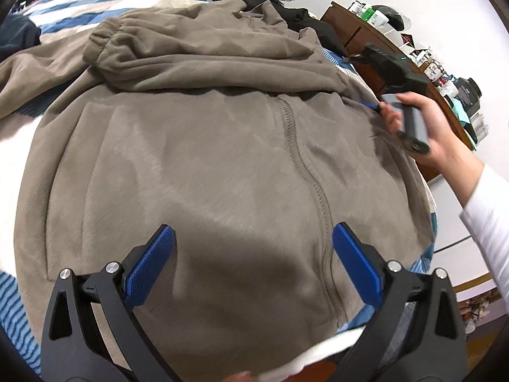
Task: Fold large clothes
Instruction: 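Lay the sleeve on the jacket front and open the right tool, then reach the left tool to the other sleeve cuff and close on it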
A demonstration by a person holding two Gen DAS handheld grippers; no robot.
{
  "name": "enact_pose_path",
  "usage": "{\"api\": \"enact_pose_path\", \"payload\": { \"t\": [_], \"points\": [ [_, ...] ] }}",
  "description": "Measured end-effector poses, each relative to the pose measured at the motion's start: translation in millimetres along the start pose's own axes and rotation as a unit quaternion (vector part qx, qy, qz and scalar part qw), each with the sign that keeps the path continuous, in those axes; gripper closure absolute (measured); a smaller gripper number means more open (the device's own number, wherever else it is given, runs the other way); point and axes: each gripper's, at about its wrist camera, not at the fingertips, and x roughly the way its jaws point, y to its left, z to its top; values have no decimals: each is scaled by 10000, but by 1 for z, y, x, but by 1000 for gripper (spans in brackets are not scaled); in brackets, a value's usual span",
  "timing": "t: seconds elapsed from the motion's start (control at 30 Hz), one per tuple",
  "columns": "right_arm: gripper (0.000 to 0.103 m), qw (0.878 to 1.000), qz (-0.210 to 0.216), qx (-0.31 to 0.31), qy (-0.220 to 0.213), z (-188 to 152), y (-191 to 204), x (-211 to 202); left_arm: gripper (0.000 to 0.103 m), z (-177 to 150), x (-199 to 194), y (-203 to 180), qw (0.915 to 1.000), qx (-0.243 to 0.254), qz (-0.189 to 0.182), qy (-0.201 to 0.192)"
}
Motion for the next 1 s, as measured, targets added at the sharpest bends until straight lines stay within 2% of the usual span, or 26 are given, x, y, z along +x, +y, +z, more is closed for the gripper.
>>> {"api": "enact_pose_path", "payload": {
  "t": [0.03, 0.07, 0.1, 0.13, 0.17, 0.27, 0.3, 0.37, 0.47, 0.63, 0.67, 0.7, 0.73, 0.8, 0.83, 0.87, 0.93, 1.0],
  "points": [
    [6, 9998, 7, 92, -151, 3, -1, 3, 6, 0, 3, -2, 10000, 52, 74, -17],
    [16, 9993, -79, 146, -341, 9, -2, 2, 6, -1, 6, -4, 9998, 108, 173, -21],
    [47, 9986, -271, 158, -416, 14, -3, 2, 6, 0, 9, -5, 9996, 144, 222, -20],
    [68, 9979, -507, 147, -386, 19, -6, 5, 6, -1, 13, -6, 9993, 213, 305, -6],
    [77, 9984, -480, 109, -291, 22, -9, 9, 6, -2, 17, -7, 9989, 266, 373, 32],
    [83, 9982, -559, -225, -46, 29, -6, 12, 6, -3, 23, -10, 9981, 349, 507, 76],
    [88, 9973, -611, -400, -35, 32, -3, 8, 6, -3, 23, -11, 9978, 380, 536, 59],
    [92, 9963, -664, -522, -188, 32, -1, -2, 6, -4, 23, -12, 9974, 434, 575, 48],
    [94, 9960, -743, -360, -351, 36, -10, -12, 6, -5, 22, -10, 9975, 441, 558, 26],
    [93, 9961, -766, -308, -318, 36, -34, -14, 6, -5, 23, -5, 9979, 410, 486, 80],
    [90, 9962, -773, -320, -251, 35, -34, -11, 6, -5, 23, -6, 9978, 428, 498, 91],
    [78, 9963, -749, -371, -201, 35, -32, -9, 6, -6, 22, -6, 9977, 448, 507, 85],
    [71, 9966, -687, -421, -150, 37, -25, -7, 6, -5, 20, -6, 9976, 448, 532, 54],
    [23, 9978, -417, -508, -118, 35, -15, -17, 6, -3, 13, -7, 9969, 491, 609, -71],
    [14, 9979, -245, -581, -166, 33, -7, -26, 6, -2, 10, -7, 9963, 536, 656, -130],
    [10, 9975, -164, -649, -227, 30, -6, -34, 6, 0, 7, -4, 9959, 541, 708, -163],
    [9, 9948, 22, -952, -361, 18, 9, -51, 6, 2, 3, 2, 9966, 445, 673, -187],
    [8, 9915, 253, -1216, -378, -3, 25, -65, 6, 3, 1, 10, 9988, 245, 408, -77]
  ]
}}
